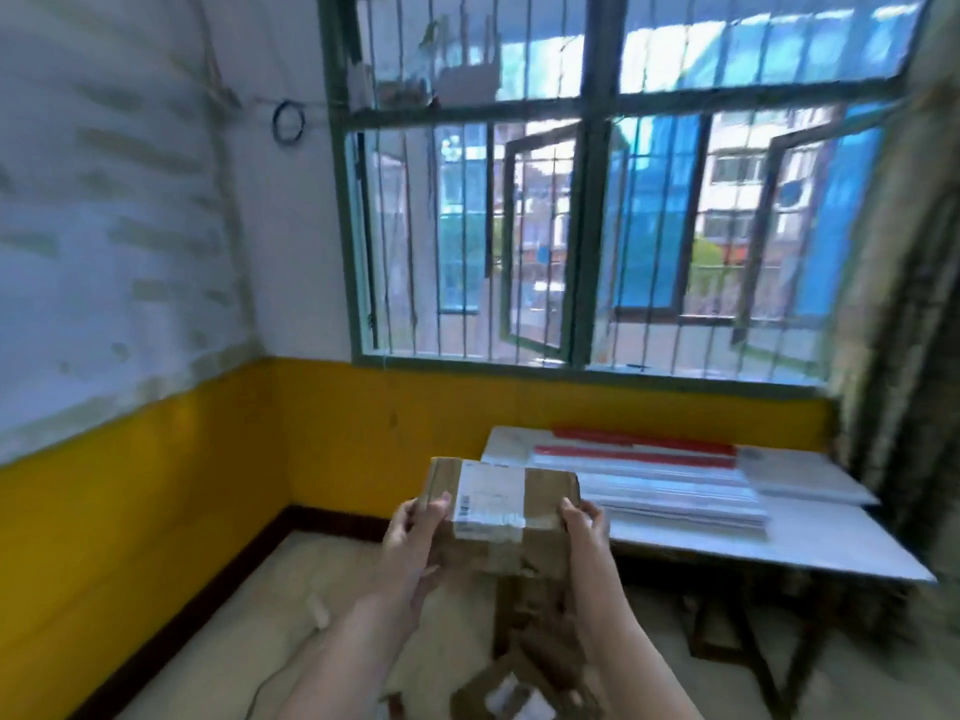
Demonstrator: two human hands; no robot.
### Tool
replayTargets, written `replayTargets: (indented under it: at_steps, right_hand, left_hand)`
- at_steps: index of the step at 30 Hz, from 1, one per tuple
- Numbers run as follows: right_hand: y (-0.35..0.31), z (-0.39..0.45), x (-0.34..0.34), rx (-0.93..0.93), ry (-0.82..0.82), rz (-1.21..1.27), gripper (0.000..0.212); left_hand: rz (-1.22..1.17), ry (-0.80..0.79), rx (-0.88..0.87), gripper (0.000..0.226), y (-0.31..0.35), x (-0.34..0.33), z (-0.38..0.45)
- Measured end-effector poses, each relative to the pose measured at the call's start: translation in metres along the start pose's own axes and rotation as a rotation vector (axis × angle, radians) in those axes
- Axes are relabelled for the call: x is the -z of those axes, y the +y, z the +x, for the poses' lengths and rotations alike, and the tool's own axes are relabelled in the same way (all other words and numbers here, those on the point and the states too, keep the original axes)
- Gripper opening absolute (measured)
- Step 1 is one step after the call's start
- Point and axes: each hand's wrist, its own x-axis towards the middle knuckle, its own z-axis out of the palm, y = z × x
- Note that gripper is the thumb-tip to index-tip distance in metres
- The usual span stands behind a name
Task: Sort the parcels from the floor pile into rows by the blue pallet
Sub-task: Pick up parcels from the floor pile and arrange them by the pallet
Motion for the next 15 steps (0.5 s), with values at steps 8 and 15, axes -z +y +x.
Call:
replayTargets:
  at_steps: [8,15]
  right_hand:
    - [0.000,-0.172,0.154,0.033,0.225,0.024,0.036]
    - [0.005,-0.267,0.308,0.076,0.391,0.046,0.031]
  left_hand:
    - [0.051,-0.165,0.127,0.037,-0.051,-0.099,-0.157]
    - [0.349,-0.418,0.084,0.028,-0.092,-0.214,-0.264]
